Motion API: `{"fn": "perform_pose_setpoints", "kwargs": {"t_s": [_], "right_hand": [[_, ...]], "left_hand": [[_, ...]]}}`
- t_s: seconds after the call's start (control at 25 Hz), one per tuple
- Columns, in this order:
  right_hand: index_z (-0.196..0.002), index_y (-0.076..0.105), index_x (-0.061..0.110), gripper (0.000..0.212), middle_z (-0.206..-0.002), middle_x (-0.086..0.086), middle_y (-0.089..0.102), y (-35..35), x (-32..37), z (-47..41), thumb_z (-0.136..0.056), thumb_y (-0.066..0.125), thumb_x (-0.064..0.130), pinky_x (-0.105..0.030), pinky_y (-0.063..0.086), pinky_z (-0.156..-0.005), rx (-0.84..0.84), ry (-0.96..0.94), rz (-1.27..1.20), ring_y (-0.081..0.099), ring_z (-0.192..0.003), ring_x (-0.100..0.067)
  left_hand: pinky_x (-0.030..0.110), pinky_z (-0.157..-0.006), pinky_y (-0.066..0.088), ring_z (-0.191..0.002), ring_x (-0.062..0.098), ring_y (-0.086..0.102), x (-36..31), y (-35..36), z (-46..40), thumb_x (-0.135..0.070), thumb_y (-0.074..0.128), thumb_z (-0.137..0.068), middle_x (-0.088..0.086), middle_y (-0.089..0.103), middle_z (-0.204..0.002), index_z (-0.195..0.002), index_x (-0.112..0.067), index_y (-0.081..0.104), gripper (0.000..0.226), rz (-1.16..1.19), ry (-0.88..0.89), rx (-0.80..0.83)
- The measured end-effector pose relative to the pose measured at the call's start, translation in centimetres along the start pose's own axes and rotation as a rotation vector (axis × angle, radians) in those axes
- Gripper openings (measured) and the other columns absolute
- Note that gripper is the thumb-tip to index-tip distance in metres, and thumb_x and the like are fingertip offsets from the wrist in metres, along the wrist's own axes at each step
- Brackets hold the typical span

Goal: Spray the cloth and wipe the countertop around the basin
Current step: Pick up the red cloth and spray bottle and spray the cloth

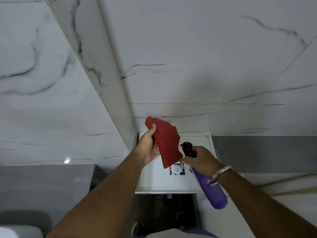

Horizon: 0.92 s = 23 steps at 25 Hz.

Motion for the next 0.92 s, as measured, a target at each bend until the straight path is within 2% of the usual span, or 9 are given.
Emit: {"fn": "perform_pose_setpoints", "kwargs": {"t_s": [0.12,0.2,0.36,0.44,0.56,0.6,0.72,0.84,0.92], "right_hand": [[-0.083,0.068,0.016,0.006,-0.069,-0.001,0.062,0.2,-0.2,0.4,-0.082,0.065,0.011,-0.050,0.055,-0.077,0.077,0.011,-0.055,0.058,-0.064,-0.021],[-0.094,0.067,0.008,0.012,-0.079,-0.011,0.061,0.4,-0.4,0.6,-0.083,0.064,0.008,-0.050,0.055,-0.077,0.139,0.037,-0.082,0.057,-0.066,-0.024],[-0.086,0.064,0.002,0.010,-0.069,-0.010,0.059,-0.1,-0.6,1.1,-0.084,0.068,0.012,-0.036,0.052,-0.066,0.148,0.055,-0.022,0.059,-0.060,-0.021],[-0.089,0.065,0.004,0.008,-0.071,-0.010,0.062,-0.1,-0.5,1.1,-0.084,0.067,0.010,-0.036,0.054,-0.066,0.173,0.064,-0.077,0.061,-0.058,-0.020],[-0.098,0.067,0.004,0.018,-0.088,-0.021,0.065,-0.2,0.1,0.9,-0.081,0.067,0.010,-0.047,0.058,-0.077,0.203,0.046,-0.098,0.062,-0.069,-0.024],[-0.096,0.067,0.004,0.018,-0.086,-0.021,0.064,-0.2,0.4,0.7,-0.080,0.068,0.012,-0.049,0.056,-0.080,0.197,0.032,-0.074,0.061,-0.070,-0.023],[-0.082,0.064,0.003,0.014,-0.075,-0.011,0.060,-1.2,1.8,-0.1,-0.077,0.069,0.015,-0.048,0.054,-0.075,0.116,-0.001,-0.051,0.059,-0.066,-0.024],[-0.092,0.068,0.004,0.016,-0.087,-0.014,0.065,-1.9,4.0,-1.0,-0.077,0.070,0.011,-0.051,0.055,-0.082,0.126,-0.048,-0.112,0.061,-0.072,-0.022],[-0.093,0.067,0.002,0.021,-0.086,-0.013,0.066,-2.0,5.2,-1.5,-0.079,0.073,0.017,-0.048,0.055,-0.082,0.163,-0.068,-0.071,0.061,-0.070,-0.021]], "left_hand": [[0.037,-0.067,0.061,-0.106,0.024,0.072,0.2,0.1,0.0,-0.059,0.043,-0.098,0.007,0.074,-0.123,-0.129,-0.017,0.063,0.056,0.004,0.013,-0.008],[0.036,-0.068,0.061,-0.106,0.022,0.073,0.3,0.0,0.0,-0.059,0.042,-0.099,0.005,0.075,-0.120,-0.127,-0.017,0.065,0.055,0.024,0.019,-0.016],[0.044,-0.089,0.057,-0.109,0.024,0.072,0.2,0.0,0.0,-0.058,0.044,-0.099,0.006,0.076,-0.118,-0.124,-0.016,0.067,0.054,0.052,0.037,-0.036],[0.047,-0.099,0.053,-0.112,0.025,0.070,0.4,0.1,0.0,-0.058,0.044,-0.098,0.006,0.075,-0.119,-0.124,-0.016,0.067,0.054,0.057,0.037,-0.038],[0.049,-0.102,0.052,-0.113,0.027,0.070,0.5,0.3,0.2,-0.059,0.044,-0.098,0.007,0.075,-0.120,-0.124,-0.015,0.066,0.055,0.063,0.043,-0.023],[0.049,-0.102,0.051,-0.113,0.027,0.070,0.6,0.4,0.2,-0.059,0.044,-0.098,0.007,0.075,-0.120,-0.125,-0.015,0.066,0.056,0.063,0.044,-0.018],[0.052,-0.107,0.048,-0.115,0.027,0.069,0.7,0.5,0.5,-0.061,0.043,-0.097,0.007,0.074,-0.122,-0.127,-0.016,0.065,0.058,0.049,0.043,-0.001],[0.054,-0.107,0.048,-0.115,0.028,0.069,1.0,0.7,0.9,-0.063,0.042,-0.096,0.009,0.073,-0.124,-0.128,-0.016,0.065,0.061,0.040,0.038,0.023],[0.052,-0.103,0.051,-0.114,0.028,0.069,1.2,0.7,1.1,-0.063,0.042,-0.097,0.010,0.073,-0.123,-0.127,-0.016,0.066,0.061,0.043,0.038,0.024]]}}
Point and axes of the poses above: each hand's wrist, its own z-axis away from the middle knuckle, its own y-axis out of the palm, x = y × z, the point moved 8 cm from there along -z, towards the middle knuckle
